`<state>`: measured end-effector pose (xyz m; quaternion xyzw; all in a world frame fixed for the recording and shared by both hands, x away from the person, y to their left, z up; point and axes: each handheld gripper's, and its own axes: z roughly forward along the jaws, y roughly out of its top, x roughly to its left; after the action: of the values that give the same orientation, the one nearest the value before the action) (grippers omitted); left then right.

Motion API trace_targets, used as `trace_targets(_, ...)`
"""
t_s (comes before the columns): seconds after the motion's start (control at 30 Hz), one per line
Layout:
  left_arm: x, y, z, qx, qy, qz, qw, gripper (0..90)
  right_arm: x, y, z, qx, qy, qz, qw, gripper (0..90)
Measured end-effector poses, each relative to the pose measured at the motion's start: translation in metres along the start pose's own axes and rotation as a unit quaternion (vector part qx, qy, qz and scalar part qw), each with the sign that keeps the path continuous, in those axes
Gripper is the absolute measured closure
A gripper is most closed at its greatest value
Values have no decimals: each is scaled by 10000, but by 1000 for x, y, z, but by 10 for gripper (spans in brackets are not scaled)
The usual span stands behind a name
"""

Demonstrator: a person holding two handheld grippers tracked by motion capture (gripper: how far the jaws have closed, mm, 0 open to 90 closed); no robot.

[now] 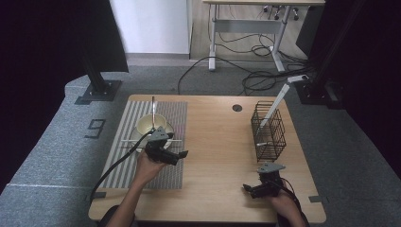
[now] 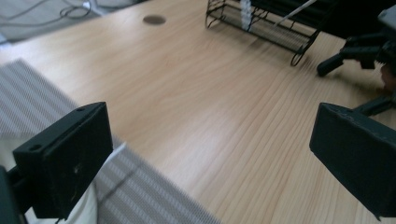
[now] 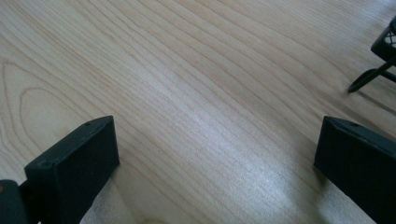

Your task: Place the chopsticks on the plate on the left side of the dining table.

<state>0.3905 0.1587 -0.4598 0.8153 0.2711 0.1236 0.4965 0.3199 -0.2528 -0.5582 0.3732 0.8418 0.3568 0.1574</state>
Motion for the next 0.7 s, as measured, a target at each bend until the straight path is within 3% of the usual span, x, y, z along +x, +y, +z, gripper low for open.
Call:
trace_targets(0.13, -10, 17, 9, -36, -122, 107, 9999, 0, 0, -1, -1, 18, -3, 11, 10000, 0)
trace_targets(0.27, -15, 31, 19, -8, -343, 70, 9994, 0, 0, 0, -1, 9, -3, 9, 10000, 0)
trace_targets(0.4, -25, 45, 31, 140, -394, 269, 9988, 0, 0, -1, -1, 5, -6, 3, 10000, 0)
trace_targets(0.57, -48, 65, 53, 382, -456, 700, 9958, 0, 0, -1, -1, 11, -4, -1, 10000, 0)
trace_targets(0.7, -61, 79, 70, 473, -500, 715, 9951, 0, 0, -1, -1, 7, -5, 12, 10000, 0)
